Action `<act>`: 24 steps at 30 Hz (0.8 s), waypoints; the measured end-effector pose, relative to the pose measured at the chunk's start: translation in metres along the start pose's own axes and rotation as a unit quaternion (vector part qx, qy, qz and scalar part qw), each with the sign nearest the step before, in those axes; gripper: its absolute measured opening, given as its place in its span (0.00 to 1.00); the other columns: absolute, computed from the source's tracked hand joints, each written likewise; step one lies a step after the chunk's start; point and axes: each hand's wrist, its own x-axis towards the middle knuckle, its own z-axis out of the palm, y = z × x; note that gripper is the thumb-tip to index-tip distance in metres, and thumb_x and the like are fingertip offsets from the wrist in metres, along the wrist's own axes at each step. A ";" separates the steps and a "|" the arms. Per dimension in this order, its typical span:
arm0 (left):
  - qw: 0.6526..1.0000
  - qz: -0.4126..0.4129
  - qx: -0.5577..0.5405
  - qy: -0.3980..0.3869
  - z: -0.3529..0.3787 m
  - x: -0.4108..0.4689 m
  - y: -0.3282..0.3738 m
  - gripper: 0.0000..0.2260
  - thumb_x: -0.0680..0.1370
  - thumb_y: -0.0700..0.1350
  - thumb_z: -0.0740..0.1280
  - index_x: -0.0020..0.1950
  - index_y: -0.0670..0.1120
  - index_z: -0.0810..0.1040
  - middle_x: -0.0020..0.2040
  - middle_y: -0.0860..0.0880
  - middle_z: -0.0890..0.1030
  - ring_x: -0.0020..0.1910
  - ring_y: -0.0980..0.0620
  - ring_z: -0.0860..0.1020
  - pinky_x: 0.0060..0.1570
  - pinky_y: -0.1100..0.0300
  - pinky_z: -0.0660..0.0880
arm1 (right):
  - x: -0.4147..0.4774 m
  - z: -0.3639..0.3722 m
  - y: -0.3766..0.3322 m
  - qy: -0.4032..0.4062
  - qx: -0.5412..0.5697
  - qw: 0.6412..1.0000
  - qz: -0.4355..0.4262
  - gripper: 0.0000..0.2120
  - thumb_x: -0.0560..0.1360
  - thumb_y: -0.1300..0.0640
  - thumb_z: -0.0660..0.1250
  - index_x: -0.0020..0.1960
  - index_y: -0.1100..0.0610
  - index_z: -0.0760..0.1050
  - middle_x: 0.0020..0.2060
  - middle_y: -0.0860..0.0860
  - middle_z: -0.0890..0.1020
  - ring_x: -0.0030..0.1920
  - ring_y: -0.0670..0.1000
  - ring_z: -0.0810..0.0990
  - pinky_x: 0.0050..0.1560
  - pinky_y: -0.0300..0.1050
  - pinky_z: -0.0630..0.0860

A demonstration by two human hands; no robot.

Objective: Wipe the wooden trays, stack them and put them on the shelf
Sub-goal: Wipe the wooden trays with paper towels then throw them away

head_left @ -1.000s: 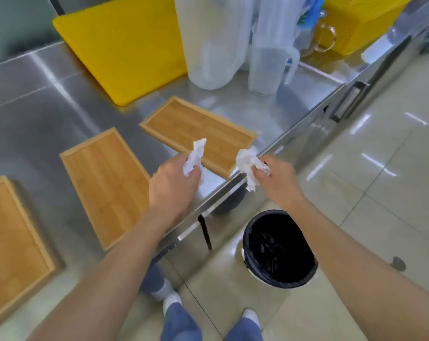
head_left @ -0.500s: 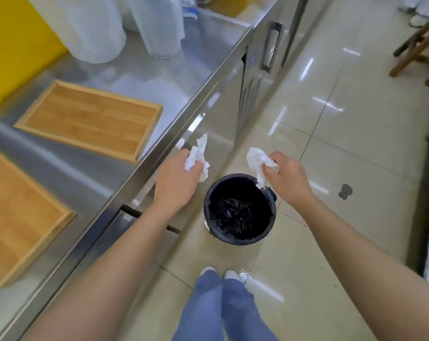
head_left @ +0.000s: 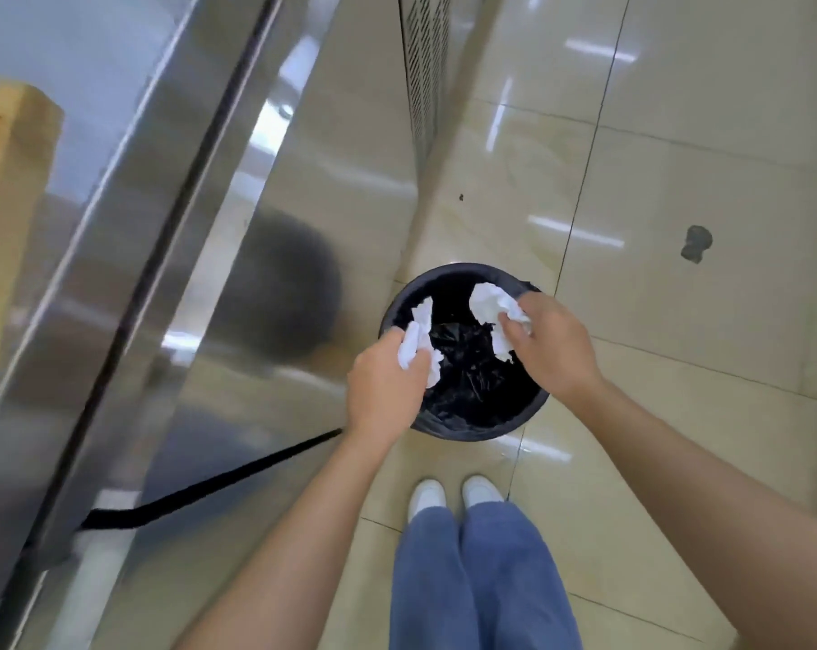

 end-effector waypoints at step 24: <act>0.905 0.156 0.382 -0.101 0.130 0.110 -0.106 0.28 0.79 0.59 0.54 0.77 0.53 0.52 0.78 0.46 0.57 0.77 0.48 0.54 0.74 0.50 0.48 | 0.058 0.147 0.112 -0.181 -0.203 0.960 -0.064 0.39 0.74 0.40 0.60 0.75 0.46 0.41 0.76 0.56 0.53 0.76 0.53 0.53 0.74 0.51 0.47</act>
